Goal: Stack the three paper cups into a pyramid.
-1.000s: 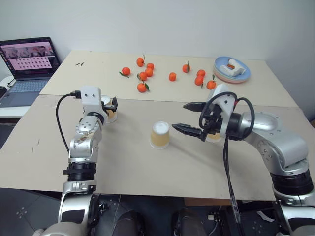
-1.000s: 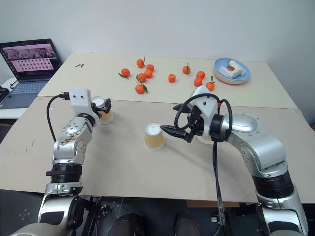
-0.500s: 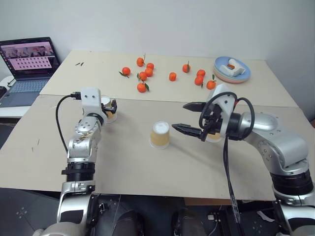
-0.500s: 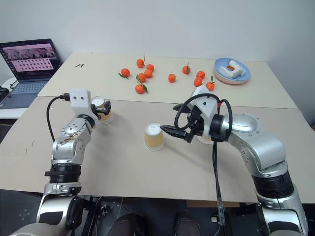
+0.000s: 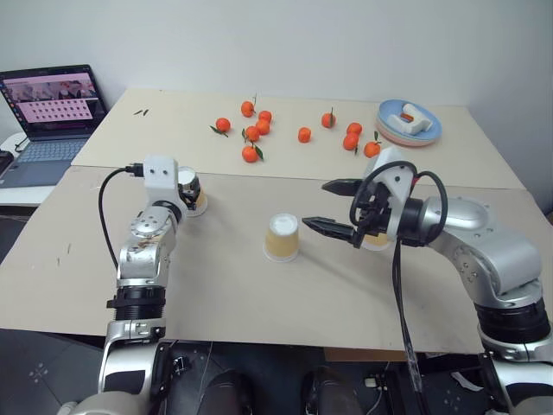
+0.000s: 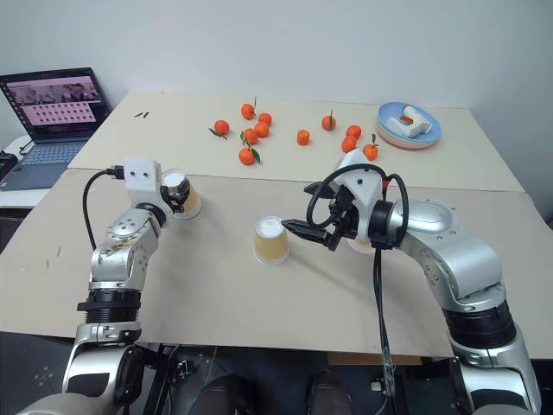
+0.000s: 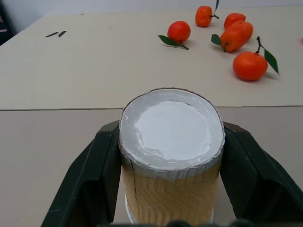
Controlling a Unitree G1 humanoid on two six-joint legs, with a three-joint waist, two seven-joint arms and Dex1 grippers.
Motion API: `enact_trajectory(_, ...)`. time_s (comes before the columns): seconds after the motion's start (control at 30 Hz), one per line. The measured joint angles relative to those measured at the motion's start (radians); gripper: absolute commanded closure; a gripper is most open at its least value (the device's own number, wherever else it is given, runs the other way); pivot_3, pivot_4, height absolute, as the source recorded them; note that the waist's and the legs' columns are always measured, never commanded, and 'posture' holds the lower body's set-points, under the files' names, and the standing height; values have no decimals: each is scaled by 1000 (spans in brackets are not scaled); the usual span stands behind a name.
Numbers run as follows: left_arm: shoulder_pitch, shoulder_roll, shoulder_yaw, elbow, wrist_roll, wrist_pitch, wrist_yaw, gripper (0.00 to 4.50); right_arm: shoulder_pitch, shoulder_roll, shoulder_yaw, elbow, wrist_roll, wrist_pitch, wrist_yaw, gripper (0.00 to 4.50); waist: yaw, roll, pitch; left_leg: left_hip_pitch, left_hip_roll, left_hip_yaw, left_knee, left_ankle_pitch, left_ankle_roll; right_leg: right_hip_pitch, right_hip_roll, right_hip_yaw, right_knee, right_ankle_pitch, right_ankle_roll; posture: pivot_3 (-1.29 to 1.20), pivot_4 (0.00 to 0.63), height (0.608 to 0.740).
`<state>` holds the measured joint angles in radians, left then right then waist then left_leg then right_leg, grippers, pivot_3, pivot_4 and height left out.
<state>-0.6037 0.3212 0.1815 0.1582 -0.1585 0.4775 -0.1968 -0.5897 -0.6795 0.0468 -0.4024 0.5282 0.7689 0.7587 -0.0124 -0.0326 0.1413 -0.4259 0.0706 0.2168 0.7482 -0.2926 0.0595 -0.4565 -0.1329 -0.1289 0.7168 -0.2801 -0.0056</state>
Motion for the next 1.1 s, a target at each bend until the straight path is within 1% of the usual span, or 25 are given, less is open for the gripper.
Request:
enact_trajectory(0.03,10,10,-8,-21,-22,-9,-57,2065,0,0,0,0,-3,0,-1,0,0,0,0,0,0,0,0,0,0,0,0,0,0,0,0,0,150,686)
enact_trajectory(0.1,46,60,-44,-108,-102,-16,-235,2065,0,1,1,2,-7,-1,-3,0,-2,0,0,-1,0,0,0,0,0,-1,0,0,0,0,0,0,150,686)
enact_trajectory(0.17,82,138,-88,-201,-179,-8,-417,2065,0,1,1,4,-15,-2,-4,0,-4,0,0,0,0,1,-1,0,0,-2,0,0,0,0,0,0,150,686)
enact_trajectory(0.27,131,257,-139,-264,-250,29,-629,2065,0,1,1,6,-25,-3,-4,0,-10,1,0,1,1,2,-1,0,0,-1,1,2,1,0,0,0,150,686)
enact_trajectory(0.33,154,322,-170,-250,-255,32,-725,2065,1,1,1,7,-34,-3,-4,0,-10,1,0,1,1,2,0,0,-1,-1,1,2,1,0,0,0,150,686)
enact_trajectory(0.4,160,368,-194,-225,-247,25,-794,2065,2,1,1,8,-36,-4,-4,0,-7,1,0,1,1,2,0,0,-1,-1,1,2,1,0,0,0,150,686)
enact_trajectory(0.5,147,413,-213,-197,-237,2,-875,2065,5,1,0,8,-37,-4,-5,0,-2,1,0,1,1,1,-1,0,-1,-1,1,2,0,0,0,0,150,686)
enact_trajectory(0.63,106,415,-243,-138,-211,-54,-922,2065,10,1,-3,7,-38,-4,-8,0,0,1,0,0,0,1,0,0,0,-1,1,2,0,0,0,0,150,686)
enact_trajectory(0.83,39,338,-305,-36,-140,-176,-955,2065,24,-2,-26,-6,-36,-3,-22,0,12,3,-1,2,0,1,1,0,0,1,0,2,1,0,0,0,150,686)
enact_trajectory(1.1,-14,270,-333,50,-103,-244,-965,2065,49,-16,-38,-41,-33,1,-37,0,28,4,-3,2,-2,-2,2,0,0,3,-2,-1,1,0,0,0,150,686)
